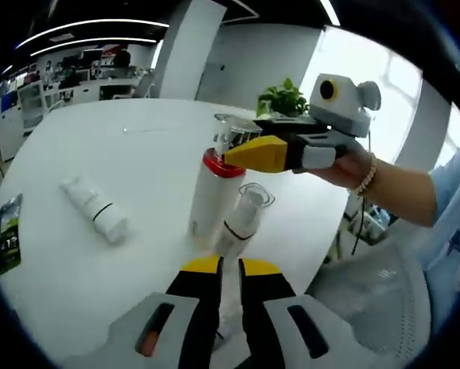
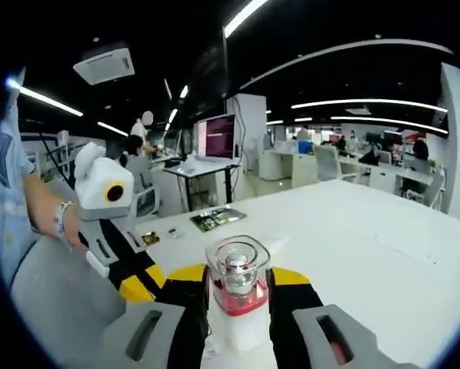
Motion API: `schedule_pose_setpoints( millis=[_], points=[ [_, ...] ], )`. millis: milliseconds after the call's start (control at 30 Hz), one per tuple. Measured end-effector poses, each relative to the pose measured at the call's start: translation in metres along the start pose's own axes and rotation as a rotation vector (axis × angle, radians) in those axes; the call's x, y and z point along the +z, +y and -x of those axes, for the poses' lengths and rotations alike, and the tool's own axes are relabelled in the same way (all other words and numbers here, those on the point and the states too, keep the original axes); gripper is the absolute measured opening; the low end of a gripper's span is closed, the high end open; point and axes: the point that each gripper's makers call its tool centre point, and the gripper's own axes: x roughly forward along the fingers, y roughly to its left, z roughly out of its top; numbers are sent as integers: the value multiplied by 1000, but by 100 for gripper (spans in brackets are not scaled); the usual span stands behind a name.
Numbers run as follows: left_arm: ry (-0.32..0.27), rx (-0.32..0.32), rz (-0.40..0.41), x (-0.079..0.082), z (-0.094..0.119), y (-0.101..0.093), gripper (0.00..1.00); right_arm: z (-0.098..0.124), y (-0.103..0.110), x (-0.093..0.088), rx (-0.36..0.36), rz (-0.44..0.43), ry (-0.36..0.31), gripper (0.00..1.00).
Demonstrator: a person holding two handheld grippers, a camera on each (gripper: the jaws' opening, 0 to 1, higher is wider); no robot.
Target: Arrange the skincare products in the storage area until every visible bottle or jar stands upright without overlapping.
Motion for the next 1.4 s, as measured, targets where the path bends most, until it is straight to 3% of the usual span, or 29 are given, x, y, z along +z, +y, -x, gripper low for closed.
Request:
schedule_pose_setpoints(
  millis=[133, 267, 367, 433, 467, 600, 800, 933, 1400],
  points=[
    [0, -1, -2, 0, 0, -1, 4, 3, -2, 1, 0, -22, -2, 27],
    [-1, 1, 0, 0, 0, 0, 4, 17, -7, 12, -27, -72, -79, 42],
    [0, 1, -2, 0, 0, 0, 4, 28, -5, 3, -16, -108, -83, 44],
    [6, 1, -13, -1, -2, -1, 4, 34, -3, -16, -23, -115, -38, 45],
    [10, 2, -20, -2, -3, -1, 4, 38, -1, -30, -21, -125, 1, 44],
    [54, 13, -65, -7, -14, 1, 4, 44, 12, -54, 6, -161, 37, 35],
    [66, 13, -121, -3, -22, -4, 7, 41, 27, -69, 26, -122, 92, 29],
    [89, 28, -153, -3, -30, -3, 7, 29, 39, -80, 59, -107, 159, 14],
    [107, 38, -169, -5, -36, 2, 5, 18, 38, -81, 41, -121, 166, 6]
  ],
)
